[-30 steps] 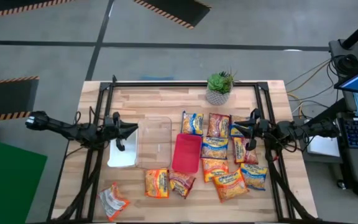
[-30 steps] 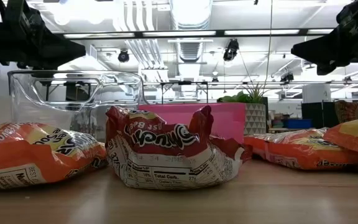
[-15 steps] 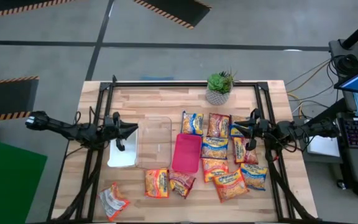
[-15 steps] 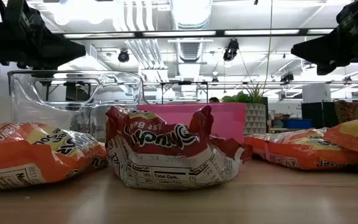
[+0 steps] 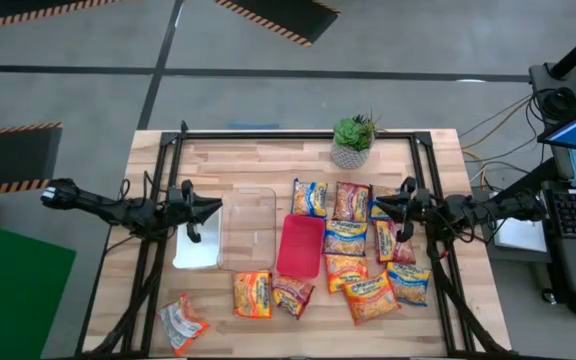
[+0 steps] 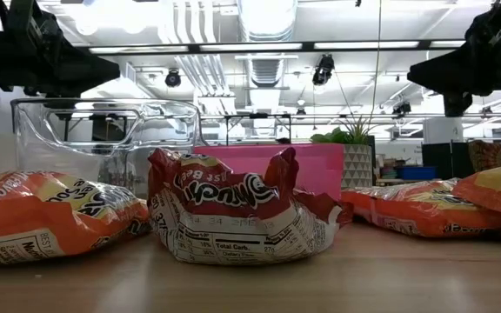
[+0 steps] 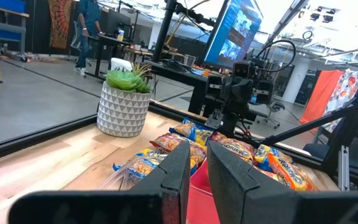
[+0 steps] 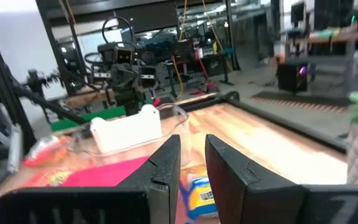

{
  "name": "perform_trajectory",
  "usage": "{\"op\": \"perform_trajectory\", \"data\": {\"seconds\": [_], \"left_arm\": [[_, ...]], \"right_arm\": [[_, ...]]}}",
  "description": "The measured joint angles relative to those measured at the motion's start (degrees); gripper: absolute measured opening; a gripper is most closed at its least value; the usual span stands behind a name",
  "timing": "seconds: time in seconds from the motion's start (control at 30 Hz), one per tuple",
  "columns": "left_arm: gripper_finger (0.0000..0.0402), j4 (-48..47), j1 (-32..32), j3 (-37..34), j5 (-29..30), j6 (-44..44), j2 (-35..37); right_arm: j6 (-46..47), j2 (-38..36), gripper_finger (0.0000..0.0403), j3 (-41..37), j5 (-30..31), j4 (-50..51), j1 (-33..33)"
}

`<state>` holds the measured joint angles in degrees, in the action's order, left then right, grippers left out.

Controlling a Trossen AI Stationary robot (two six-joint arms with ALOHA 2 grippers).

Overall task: Sort Maruchan noodles
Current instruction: Put the red noodle pack into the transparent bin

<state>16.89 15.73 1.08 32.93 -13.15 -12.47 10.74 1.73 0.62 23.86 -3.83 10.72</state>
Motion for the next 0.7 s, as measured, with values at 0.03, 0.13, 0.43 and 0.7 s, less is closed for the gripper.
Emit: {"op": "perform_trajectory", "data": {"seconds": [0.03,0.13,0.43,0.7], "left_arm": [[0.0038,0.0,0.0,0.0,0.0,0.0,0.0],[0.0038,0.0,0.0,0.0,0.0,0.0,0.0],[0.0038,0.0,0.0,0.0,0.0,0.0,0.0],[0.0038,0.0,0.0,0.0,0.0,0.0,-0.1]], "right_arm": [[1.5,0.3,0.0063,0.0,-0.2,0.0,0.0],[5.5,1.2,0.0063,0.0,-0.4,0.1,0.0],[10.3,3.6,0.0063,0.0,-0.3,0.2,0.0],[9.7,3.6,0.0063,0.0,-0.3,0.2,0.0]]}}
